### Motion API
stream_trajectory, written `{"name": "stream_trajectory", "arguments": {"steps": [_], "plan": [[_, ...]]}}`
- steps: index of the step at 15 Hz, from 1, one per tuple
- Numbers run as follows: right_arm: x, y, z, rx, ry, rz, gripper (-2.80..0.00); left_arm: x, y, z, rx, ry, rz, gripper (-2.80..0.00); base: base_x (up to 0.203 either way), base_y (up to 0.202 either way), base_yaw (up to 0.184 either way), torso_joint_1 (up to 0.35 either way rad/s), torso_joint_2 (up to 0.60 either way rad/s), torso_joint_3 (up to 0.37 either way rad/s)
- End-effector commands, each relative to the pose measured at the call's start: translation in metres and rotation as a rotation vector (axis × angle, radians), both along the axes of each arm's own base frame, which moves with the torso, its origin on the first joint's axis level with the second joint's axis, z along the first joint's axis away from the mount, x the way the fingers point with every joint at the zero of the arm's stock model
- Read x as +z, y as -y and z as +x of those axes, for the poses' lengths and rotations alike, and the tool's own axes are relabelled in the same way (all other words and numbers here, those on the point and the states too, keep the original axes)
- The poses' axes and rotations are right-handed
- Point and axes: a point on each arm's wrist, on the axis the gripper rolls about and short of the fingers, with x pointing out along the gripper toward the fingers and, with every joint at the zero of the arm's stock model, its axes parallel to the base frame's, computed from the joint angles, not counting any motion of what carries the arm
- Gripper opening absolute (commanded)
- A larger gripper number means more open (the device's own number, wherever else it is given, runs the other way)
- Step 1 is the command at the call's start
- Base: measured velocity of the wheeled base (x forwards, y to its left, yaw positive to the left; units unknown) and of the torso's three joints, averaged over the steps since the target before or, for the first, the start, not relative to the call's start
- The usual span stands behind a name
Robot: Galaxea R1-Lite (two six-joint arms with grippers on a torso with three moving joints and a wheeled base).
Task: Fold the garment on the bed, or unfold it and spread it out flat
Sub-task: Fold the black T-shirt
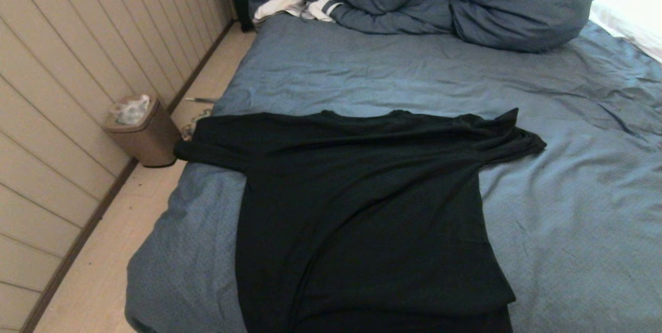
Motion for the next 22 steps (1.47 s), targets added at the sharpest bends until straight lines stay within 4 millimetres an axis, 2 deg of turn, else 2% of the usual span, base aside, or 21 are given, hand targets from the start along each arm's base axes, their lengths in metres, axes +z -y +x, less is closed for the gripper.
{"name": "stream_trajectory", "arguments": {"steps": [1, 6, 10, 12, 22], "plan": [[0.001, 0.0, 0.001, 0.016, 0.007, -0.02, -2.8, 0.0, 0.0, 0.0, 0.0, 0.002, 0.004, -2.8, 0.0, 0.0, 0.0, 0.0, 0.0, 0.0], [0.001, 0.0, -0.003, 0.208, 0.063, -0.021, -2.8, 0.0, 0.0, 0.0, -0.018, 0.001, -0.005, -2.8, 0.0, 0.0, 0.0, 0.0, 0.0, 0.0], [-0.002, 0.0, -0.019, 0.218, 0.279, -0.032, -2.8, 0.0, 0.0, 0.0, -0.015, 0.003, -0.035, -2.8, 0.0, 0.0, 0.0, 0.0, 0.0, 0.0], [-0.002, 0.001, -0.019, 0.178, 0.288, 0.046, -2.8, 0.0, 0.0, 0.0, -0.005, 0.002, -0.048, -2.8, 0.0, 0.0, 0.0, 0.0, 0.0, 0.0], [-0.002, 0.001, -0.019, 0.171, 0.29, 0.052, -2.8, 0.001, -0.001, 0.001, 0.035, 0.014, -0.109, -2.8, 0.0, 0.0, 0.0, 0.0, 0.0, 0.0]]}}
